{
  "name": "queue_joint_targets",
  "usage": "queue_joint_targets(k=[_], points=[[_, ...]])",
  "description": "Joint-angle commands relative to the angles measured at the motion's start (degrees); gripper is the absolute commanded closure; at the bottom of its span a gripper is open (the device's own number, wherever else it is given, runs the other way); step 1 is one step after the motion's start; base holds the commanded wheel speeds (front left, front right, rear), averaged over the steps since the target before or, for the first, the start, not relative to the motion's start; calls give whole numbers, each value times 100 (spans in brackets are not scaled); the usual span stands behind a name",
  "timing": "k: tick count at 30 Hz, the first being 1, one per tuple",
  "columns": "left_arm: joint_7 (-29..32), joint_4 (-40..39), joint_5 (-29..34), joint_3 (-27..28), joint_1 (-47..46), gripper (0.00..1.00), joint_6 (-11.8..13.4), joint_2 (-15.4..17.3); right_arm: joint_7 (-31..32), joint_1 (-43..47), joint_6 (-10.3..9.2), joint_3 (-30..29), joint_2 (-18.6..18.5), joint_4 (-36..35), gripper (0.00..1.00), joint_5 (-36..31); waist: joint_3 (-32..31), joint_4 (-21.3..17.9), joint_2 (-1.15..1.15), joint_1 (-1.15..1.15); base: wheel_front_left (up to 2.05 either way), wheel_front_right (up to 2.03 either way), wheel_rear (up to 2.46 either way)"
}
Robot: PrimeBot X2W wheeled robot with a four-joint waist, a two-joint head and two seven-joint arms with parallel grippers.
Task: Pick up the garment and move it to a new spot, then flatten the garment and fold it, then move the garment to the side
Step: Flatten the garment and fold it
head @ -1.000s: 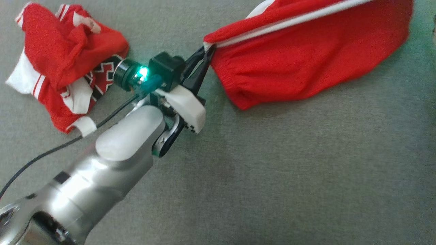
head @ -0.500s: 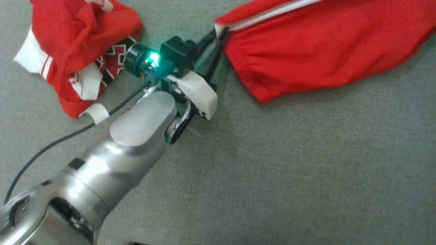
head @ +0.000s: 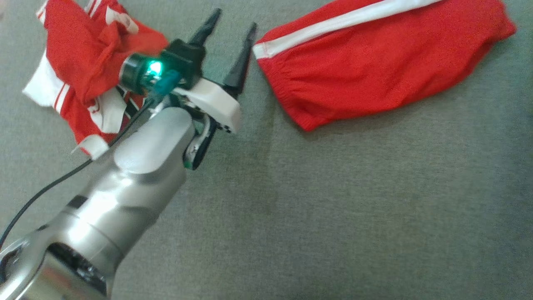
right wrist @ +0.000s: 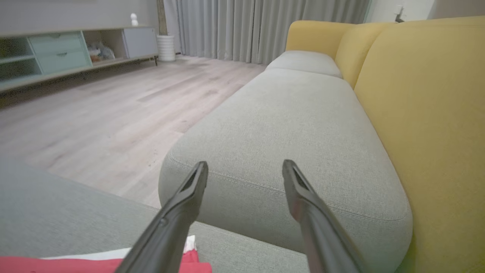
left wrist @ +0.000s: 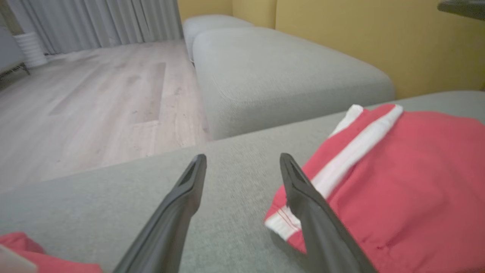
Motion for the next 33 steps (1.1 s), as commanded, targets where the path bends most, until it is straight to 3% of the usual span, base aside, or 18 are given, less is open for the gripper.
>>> queue_joint_targets(k=[1,4,9,13,17,18,24,33], points=[[-92,-178,59,324,-36,0,125,267,-175,285,-5,-132,33,-147,0,103,-325,-206,0,1,0,0,0],[-109,-617,216,831,245,0,309,351,-326,585,-5,-492,177,-288,0,179,-597,-347,0,1,0,0,0],[-112,-1528,750,1776,1176,0,536,455,-346,1522,-5,-1917,629,-1185,0,-178,-1029,-622,0,1,0,0,0],[-113,-2045,1185,2380,2037,0,572,374,-347,2809,-5,-3043,1286,-1990,0,-851,-1343,-810,0,1,0,0,0],[-113,-2416,1516,2943,2924,0,523,142,-348,4098,-5,-3768,2081,-2767,0,-1592,-1612,-964,0,1,0,0,0],[-113,-2416,1516,2943,2924,0,523,142,-348,4098,-5,-3768,2081,-2767,0,-1592,-1612,-964,0,1,0,0,0],[-113,-2598,2032,3493,4049,0,309,-205,-348,5533,-5,-4177,2952,-3553,0,-2321,-1830,-1073,0,1,0,0,0],[-113,-2464,2562,3845,4335,0,-117,-505,-349,5912,-5,-4152,3101,-3628,0,-2652,-1642,-1020,0,1,0,0,0]])
